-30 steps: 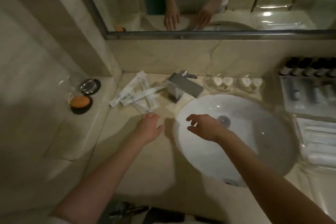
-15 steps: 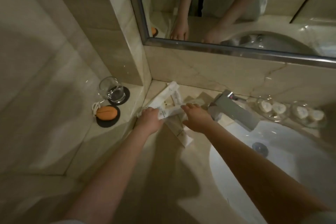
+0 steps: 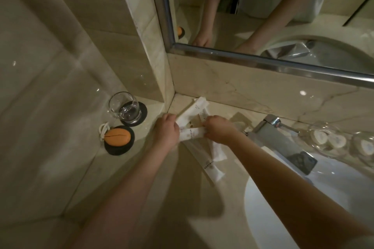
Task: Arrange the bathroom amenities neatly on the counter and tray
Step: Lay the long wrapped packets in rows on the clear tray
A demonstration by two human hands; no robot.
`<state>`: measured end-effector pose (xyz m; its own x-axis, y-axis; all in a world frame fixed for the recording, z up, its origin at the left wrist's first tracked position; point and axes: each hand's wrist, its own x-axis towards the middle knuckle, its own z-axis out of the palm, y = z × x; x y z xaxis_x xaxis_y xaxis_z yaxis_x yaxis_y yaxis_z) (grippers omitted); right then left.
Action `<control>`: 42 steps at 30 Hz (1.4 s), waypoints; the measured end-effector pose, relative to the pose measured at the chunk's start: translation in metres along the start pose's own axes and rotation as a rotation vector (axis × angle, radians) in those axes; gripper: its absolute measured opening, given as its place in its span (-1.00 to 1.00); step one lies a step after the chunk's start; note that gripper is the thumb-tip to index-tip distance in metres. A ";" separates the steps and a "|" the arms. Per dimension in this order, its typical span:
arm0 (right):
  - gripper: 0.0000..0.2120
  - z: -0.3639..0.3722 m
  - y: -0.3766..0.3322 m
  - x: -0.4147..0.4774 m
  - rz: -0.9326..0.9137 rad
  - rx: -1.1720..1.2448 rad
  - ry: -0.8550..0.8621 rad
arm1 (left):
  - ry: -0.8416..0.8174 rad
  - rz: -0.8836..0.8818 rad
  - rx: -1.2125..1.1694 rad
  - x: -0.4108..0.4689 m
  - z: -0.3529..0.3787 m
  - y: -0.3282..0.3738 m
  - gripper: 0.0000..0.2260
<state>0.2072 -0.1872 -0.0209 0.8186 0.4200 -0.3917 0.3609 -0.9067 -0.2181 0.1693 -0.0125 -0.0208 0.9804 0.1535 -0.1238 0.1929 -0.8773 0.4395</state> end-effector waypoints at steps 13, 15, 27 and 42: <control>-0.77 -0.047 0.002 -0.019 0.146 0.884 0.409 | -0.168 -0.105 0.101 0.032 0.020 0.008 -0.62; -0.77 -0.051 0.000 -0.025 0.159 0.981 0.414 | -0.167 -0.128 0.123 0.035 0.018 0.010 -0.68; -0.84 -0.060 -0.010 -0.135 0.164 1.518 0.475 | 0.030 -0.076 -0.334 -0.050 -0.036 0.067 -0.80; -0.89 0.017 0.082 -0.356 0.573 1.564 0.851 | -0.348 0.194 -0.590 -0.207 0.033 0.230 -0.87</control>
<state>-0.0622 -0.4110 0.0857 0.8293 -0.4592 -0.3185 -0.2837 0.1450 -0.9479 0.0092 -0.2612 0.0768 0.9483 -0.2210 -0.2278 0.1022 -0.4668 0.8784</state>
